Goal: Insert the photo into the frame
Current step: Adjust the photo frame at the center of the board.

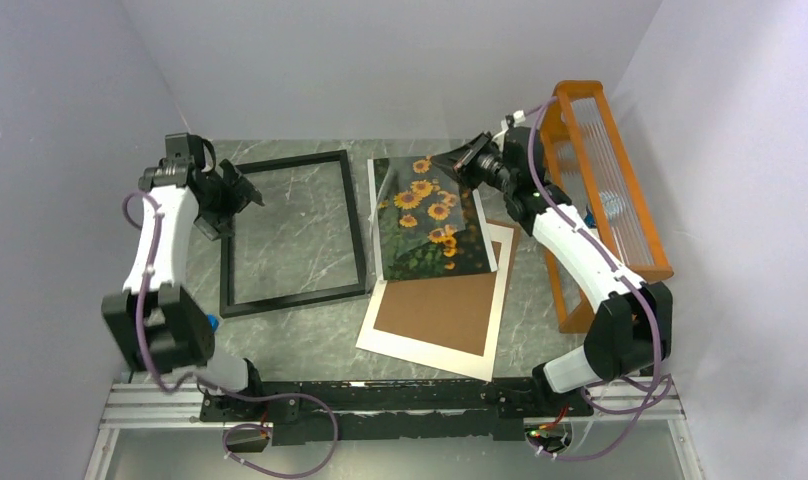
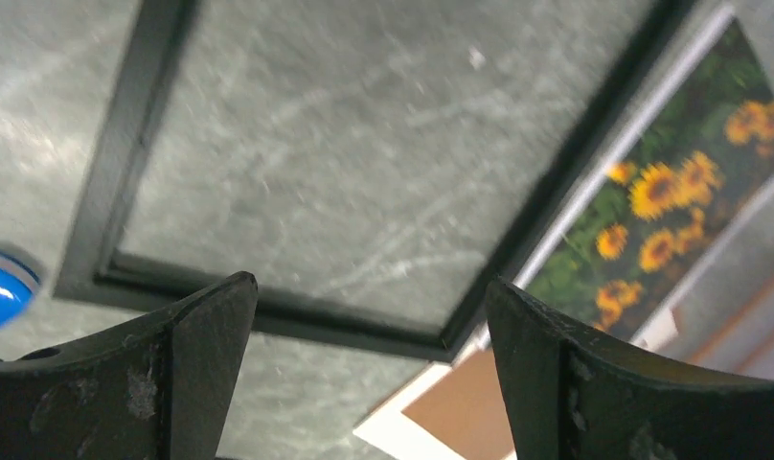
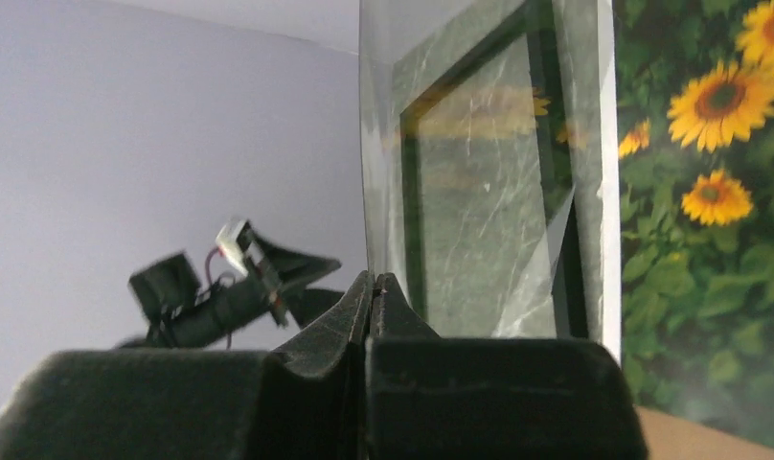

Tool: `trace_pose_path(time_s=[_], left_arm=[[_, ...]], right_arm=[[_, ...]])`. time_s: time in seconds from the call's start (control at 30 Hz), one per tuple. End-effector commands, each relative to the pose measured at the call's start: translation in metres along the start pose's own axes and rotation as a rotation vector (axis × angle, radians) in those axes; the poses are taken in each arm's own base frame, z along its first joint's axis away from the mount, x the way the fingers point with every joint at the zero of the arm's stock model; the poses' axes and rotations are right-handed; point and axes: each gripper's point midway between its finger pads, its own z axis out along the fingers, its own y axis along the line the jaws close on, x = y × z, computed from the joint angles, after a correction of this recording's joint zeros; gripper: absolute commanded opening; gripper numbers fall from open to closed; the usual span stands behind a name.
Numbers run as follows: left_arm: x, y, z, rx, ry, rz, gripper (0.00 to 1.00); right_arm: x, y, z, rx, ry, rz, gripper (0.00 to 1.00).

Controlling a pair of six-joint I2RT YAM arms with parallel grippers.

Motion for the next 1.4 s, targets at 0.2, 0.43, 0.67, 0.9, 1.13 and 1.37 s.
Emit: trace_pose_path(time_s=[0.2,0.43,0.67,0.9,1.13,1.37], left_arm=[[-0.106,0.053,0.118,-0.213,-0.055,0.161,0.94],[-0.130,0.065,0.173,-0.218,-0.016,0.271,0.88],[-0.126,0.061,0.205,-0.113,0.029,0.299,0.78],[-0.113,0.047,0.231,0.020,0.101,0.326,0.61],[-0.100,0.015,0.237,0.183,0.124,0.335,0.54],[-0.076,-0.014,0.244,0.256,0.176,0.343,0.52]], right_arm=[[-0.032,0.075,-0.032,-0.091,-0.042,-0.518,0.00],[-0.044,0.091,-0.045,-0.075,-0.061,-0.688,0.00],[-0.047,0.096,-0.042,-0.079,-0.051,-0.745,0.00],[-0.044,0.099,-0.035,-0.105,-0.009,-0.764,0.00],[-0.044,0.101,-0.034,-0.112,-0.010,-0.753,0.00],[-0.040,0.106,-0.036,-0.140,-0.007,-0.724,0.00]])
